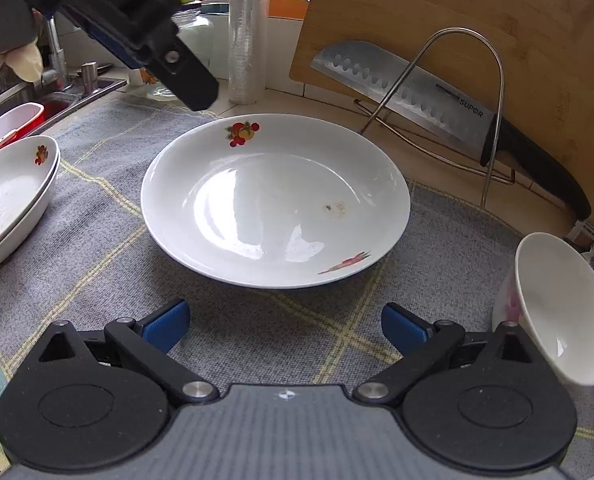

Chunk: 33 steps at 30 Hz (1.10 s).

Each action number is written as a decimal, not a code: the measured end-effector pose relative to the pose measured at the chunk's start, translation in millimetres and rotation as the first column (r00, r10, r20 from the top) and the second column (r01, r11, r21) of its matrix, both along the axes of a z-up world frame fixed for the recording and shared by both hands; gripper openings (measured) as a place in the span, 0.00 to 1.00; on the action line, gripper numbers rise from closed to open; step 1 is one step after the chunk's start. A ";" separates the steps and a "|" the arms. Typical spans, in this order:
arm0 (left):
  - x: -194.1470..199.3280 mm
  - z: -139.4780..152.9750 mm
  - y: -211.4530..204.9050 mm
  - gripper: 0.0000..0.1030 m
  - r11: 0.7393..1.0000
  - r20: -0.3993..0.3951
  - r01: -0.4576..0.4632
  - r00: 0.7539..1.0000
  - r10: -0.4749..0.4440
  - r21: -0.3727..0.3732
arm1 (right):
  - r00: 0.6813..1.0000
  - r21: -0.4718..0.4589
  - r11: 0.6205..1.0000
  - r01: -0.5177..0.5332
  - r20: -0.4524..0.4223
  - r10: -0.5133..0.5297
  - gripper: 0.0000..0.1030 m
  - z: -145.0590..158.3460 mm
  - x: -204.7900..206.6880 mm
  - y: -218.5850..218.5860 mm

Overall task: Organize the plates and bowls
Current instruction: 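Reach the left tool to the flowered plate by the cutting board, grasp rim, then lift the flowered plate off the towel with the left tool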

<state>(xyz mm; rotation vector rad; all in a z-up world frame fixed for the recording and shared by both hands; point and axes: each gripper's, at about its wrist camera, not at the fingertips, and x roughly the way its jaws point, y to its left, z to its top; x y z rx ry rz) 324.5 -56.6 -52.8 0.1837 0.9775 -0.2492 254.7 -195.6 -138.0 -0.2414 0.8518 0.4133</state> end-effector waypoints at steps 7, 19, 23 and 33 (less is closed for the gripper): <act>41.7 -18.8 -10.8 0.96 1.000 -0.048 0.027 0.998 -0.027 -0.012 | 0.999 0.032 0.999 -0.017 -0.026 0.018 1.00 -6.5 8.1 -3.3; 87.0 -48.6 -25.4 0.89 0.996 -0.131 0.089 0.987 -0.092 -0.030 | 1.000 0.037 0.999 -0.025 -0.011 0.025 1.00 -6.8 10.0 -2.4; 96.3 -53.8 -23.8 0.80 0.993 -0.170 0.096 0.980 -0.107 -0.070 | 1.000 0.039 0.999 -0.028 -0.008 0.028 1.00 -7.3 14.4 -0.6; 107.4 -60.0 -25.4 0.78 0.986 -0.226 0.144 0.961 -0.160 -0.082 | 0.999 0.050 0.998 -0.042 0.011 0.041 1.00 -9.2 23.7 -0.2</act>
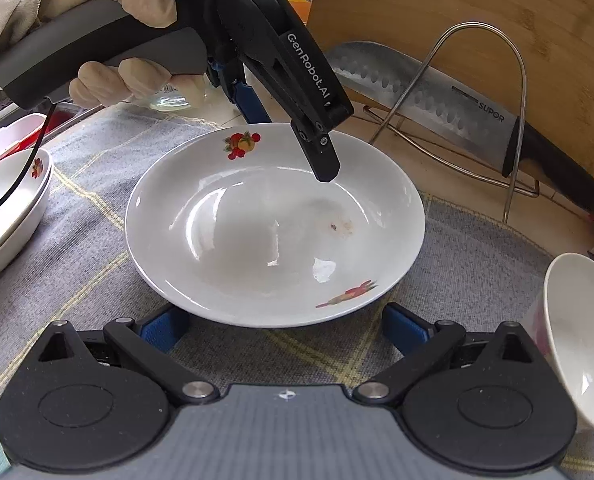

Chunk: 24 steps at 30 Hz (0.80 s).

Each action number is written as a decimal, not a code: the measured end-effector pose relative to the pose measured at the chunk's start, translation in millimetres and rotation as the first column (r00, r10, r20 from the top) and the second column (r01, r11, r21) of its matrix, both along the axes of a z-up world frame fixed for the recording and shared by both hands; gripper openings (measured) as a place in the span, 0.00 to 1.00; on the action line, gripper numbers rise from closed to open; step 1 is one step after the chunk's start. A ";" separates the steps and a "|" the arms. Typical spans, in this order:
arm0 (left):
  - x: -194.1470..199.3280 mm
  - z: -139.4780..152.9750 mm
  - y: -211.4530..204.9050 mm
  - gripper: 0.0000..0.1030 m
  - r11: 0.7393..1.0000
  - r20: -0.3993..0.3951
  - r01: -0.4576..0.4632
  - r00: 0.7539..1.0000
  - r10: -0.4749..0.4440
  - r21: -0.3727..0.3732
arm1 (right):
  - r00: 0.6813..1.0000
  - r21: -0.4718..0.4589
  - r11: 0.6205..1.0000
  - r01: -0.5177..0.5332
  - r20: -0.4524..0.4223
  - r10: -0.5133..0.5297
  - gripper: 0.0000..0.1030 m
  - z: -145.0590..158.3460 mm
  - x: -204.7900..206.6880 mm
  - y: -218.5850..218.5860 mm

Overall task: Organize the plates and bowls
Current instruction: 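Lift the flowered plate off the towel with the left tool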

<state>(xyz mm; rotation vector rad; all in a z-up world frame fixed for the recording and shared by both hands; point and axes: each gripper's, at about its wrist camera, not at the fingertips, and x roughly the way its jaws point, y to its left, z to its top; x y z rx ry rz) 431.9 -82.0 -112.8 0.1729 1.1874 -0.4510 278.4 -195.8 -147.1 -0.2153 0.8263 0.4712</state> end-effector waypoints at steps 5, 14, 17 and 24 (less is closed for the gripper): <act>0.5 -2.7 0.0 0.76 1.000 -0.015 0.023 1.000 -0.023 0.007 | 1.000 0.004 1.000 -0.005 0.006 0.005 1.00 -0.6 2.1 1.1; 5.5 -5.8 -3.3 0.76 0.999 -0.029 0.051 0.998 -0.051 0.003 | 1.000 0.007 1.000 -0.014 0.014 0.013 1.00 -1.1 2.9 3.5; 8.6 -8.6 -5.9 0.76 0.998 -0.038 0.064 0.997 -0.064 0.004 | 1.000 0.009 1.000 -0.019 0.015 0.019 1.00 -1.4 3.7 4.8; 11.2 -11.2 -10.5 0.75 0.996 -0.045 0.085 0.995 -0.085 0.012 | 0.999 0.008 0.999 -0.032 0.014 0.031 1.00 -1.2 5.4 7.9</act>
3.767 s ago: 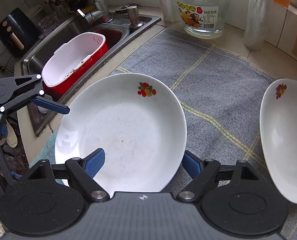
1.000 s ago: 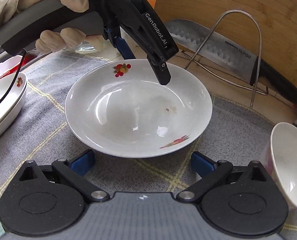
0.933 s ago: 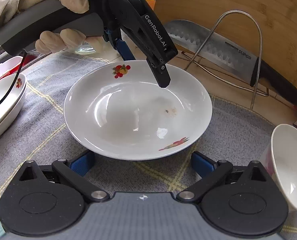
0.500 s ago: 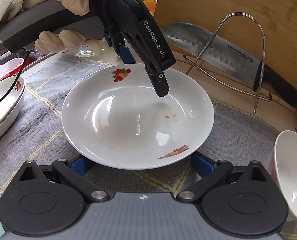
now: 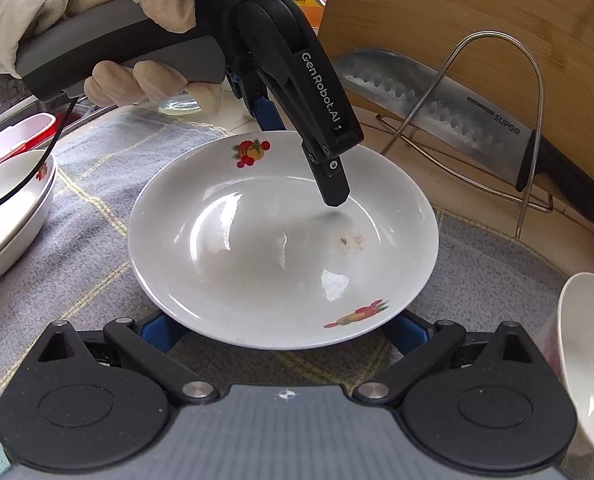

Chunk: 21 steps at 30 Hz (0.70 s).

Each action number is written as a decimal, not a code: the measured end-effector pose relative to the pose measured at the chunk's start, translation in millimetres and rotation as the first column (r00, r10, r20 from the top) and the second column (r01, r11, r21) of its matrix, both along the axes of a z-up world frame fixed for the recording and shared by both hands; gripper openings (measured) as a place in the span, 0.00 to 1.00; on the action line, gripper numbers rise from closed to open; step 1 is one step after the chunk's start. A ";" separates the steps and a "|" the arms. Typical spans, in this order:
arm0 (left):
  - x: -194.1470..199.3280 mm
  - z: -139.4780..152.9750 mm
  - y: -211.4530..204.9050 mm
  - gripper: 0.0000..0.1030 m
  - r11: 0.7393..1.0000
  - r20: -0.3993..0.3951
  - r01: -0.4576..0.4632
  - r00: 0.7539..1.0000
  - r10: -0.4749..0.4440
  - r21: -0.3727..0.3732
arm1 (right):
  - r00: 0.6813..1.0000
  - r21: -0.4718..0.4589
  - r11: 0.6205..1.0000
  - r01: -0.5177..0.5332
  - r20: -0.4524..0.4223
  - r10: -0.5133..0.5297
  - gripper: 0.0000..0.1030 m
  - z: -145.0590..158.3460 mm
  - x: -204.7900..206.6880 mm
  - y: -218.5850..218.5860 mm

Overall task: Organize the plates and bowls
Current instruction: 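Lift the flowered plate off the towel with the left tool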

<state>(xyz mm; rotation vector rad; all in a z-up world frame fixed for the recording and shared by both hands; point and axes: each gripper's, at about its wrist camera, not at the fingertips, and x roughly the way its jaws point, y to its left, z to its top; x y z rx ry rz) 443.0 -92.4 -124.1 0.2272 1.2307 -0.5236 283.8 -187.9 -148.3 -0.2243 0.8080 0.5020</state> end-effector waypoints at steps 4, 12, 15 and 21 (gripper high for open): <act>-1.4 3.2 0.7 0.75 1.000 0.002 0.010 1.000 -0.010 -0.010 | 1.000 -0.016 1.000 -0.002 0.004 0.002 1.00 1.7 -0.6 3.9; -14.5 5.1 1.2 0.75 0.999 -0.018 0.051 0.999 -0.051 -0.018 | 1.000 -0.031 0.999 -0.025 -0.011 0.025 1.00 3.2 -6.3 0.6; -13.3 4.3 3.3 0.75 0.998 -0.031 0.051 0.998 -0.052 -0.032 | 0.999 -0.028 0.999 -0.036 -0.008 0.036 1.00 2.8 -7.4 -1.1; -9.5 2.6 5.9 0.75 0.996 -0.050 0.063 0.997 -0.066 -0.058 | 0.999 0.000 1.000 -0.031 -0.009 0.031 1.00 1.2 -8.6 -7.1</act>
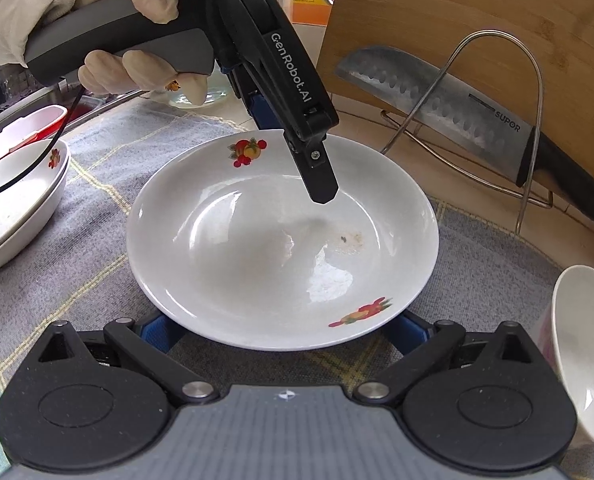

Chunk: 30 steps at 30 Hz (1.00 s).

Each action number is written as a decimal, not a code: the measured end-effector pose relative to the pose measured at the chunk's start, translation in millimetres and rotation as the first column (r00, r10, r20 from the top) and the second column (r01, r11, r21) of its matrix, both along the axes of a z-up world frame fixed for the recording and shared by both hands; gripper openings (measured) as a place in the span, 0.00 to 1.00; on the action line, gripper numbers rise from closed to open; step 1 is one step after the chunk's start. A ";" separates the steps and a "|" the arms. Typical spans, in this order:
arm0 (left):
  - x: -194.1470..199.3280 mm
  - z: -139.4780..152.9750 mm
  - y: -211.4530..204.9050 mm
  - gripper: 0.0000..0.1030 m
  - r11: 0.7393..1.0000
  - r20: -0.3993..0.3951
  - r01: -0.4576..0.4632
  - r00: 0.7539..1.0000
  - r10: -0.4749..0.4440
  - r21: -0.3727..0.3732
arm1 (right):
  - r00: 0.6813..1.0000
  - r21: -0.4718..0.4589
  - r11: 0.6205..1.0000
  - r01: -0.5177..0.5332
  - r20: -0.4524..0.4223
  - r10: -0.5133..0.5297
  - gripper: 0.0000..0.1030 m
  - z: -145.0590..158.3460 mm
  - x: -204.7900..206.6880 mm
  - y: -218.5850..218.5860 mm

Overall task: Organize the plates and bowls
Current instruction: 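Lift the flowered plate off the towel with the left tool, then carry the held plate with the left tool toward the plate stack by the sink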

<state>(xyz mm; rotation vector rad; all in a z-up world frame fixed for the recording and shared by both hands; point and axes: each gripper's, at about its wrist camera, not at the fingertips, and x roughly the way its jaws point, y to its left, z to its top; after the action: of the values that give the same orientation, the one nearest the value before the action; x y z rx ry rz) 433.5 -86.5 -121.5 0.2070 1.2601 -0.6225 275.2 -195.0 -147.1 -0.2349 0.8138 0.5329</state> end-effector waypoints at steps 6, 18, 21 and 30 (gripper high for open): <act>0.5 1.0 -3.8 0.75 1.000 0.011 0.004 1.000 -0.004 0.008 | 1.000 -0.005 1.000 0.005 -0.001 -0.005 1.00 1.3 0.6 4.4; -11.8 9.8 -4.0 0.75 1.000 0.035 0.024 0.999 -0.024 -0.002 | 1.000 -0.015 1.000 0.016 -0.003 -0.016 1.00 6.1 -3.6 2.8; -16.3 14.0 -4.1 0.75 1.000 0.049 0.027 0.998 -0.027 0.001 | 1.000 -0.014 1.000 0.015 0.002 -0.015 1.00 10.1 -7.0 1.5; -34.4 24.6 -0.9 0.75 1.000 0.061 0.006 0.998 -0.006 0.007 | 1.000 -0.006 1.000 -0.009 0.005 0.009 1.00 24.2 -20.6 -0.9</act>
<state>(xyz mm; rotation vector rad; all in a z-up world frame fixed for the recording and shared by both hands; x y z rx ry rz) 399.1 -87.4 -96.9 0.2336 1.2029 -0.6128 254.6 -195.9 -122.9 -0.2451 0.8102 0.5383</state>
